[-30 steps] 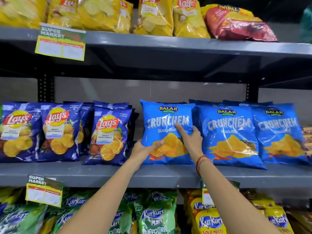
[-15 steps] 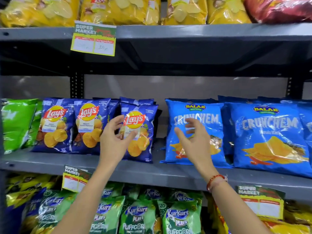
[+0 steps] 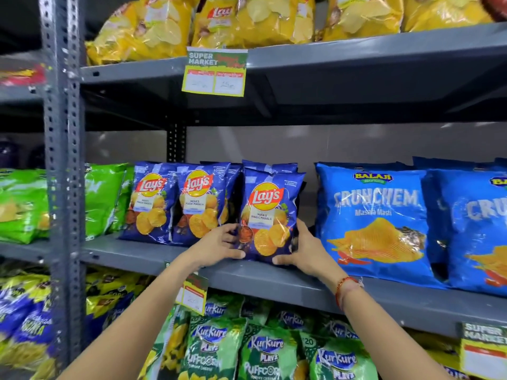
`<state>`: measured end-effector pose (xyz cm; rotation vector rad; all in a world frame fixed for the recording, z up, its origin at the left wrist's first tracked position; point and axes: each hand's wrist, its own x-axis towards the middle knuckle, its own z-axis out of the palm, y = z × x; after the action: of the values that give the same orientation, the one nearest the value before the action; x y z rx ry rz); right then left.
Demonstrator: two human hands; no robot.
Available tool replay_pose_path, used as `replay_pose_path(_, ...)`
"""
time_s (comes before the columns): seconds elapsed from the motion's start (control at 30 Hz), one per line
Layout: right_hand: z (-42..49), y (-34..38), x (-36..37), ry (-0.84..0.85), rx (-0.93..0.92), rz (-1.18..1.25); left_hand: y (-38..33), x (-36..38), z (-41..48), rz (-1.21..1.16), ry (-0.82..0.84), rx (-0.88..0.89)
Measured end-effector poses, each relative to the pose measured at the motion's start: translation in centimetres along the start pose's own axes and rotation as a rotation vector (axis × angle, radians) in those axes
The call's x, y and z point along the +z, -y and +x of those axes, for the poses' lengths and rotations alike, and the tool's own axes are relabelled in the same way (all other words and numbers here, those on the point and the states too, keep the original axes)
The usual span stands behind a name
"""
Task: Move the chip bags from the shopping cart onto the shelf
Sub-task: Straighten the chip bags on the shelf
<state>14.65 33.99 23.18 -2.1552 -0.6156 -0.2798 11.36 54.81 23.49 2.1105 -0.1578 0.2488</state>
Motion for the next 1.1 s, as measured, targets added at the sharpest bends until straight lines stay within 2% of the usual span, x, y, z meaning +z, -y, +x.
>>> replay_pose_path(0.17,1.1,0.4,0.8,-0.073,-0.059,-0.034,1.1,0.2,0.5,0.056,-0.201,0.035)
replay_pose_path(0.33,1.6,-0.1,1.7,-0.069,0.045,-0.093,1.4,0.7,1.0,0.118,-0.296,0.040)
replay_pose_path(0.47,1.5,0.0,2.0,-0.088,0.046,-0.126,1.8,0.6,1.3,0.205,-0.328,0.032)
replay_pose_path(0.6,0.9,-0.1,1.9,-0.092,0.065,-0.180,1.0,0.5,1.0,0.264,-0.292,0.020)
replay_pose_path(0.7,-0.8,0.3,1.1,-0.140,0.011,-0.273,-0.3,0.0,0.6,0.308,-0.315,0.027)
replay_pose_path(0.8,-3.3,1.1,-1.4,-0.262,-0.094,-0.283,-2.3,-0.5,-0.1,0.400,-0.439,0.120)
replay_pose_path(0.9,-5.4,0.7,-5.1,-0.492,-0.148,-0.223,-4.9,0.5,-0.5,0.364,-0.586,0.313)
replay_pose_path(0.97,-6.0,-0.4,-8.0,-0.684,-0.129,-0.227,-6.9,2.5,-0.4,0.251,-0.554,0.413)
replay_pose_path(1.03,-6.0,-2.2,-10.6,-0.845,-0.076,-0.223,-8.5,5.4,-0.2,0.089,-0.442,0.439)
replay_pose_path(1.1,-5.7,-4.1,-12.7,-0.898,0.005,-0.211,-9.6,8.4,0.8,0.003,-0.320,0.408)
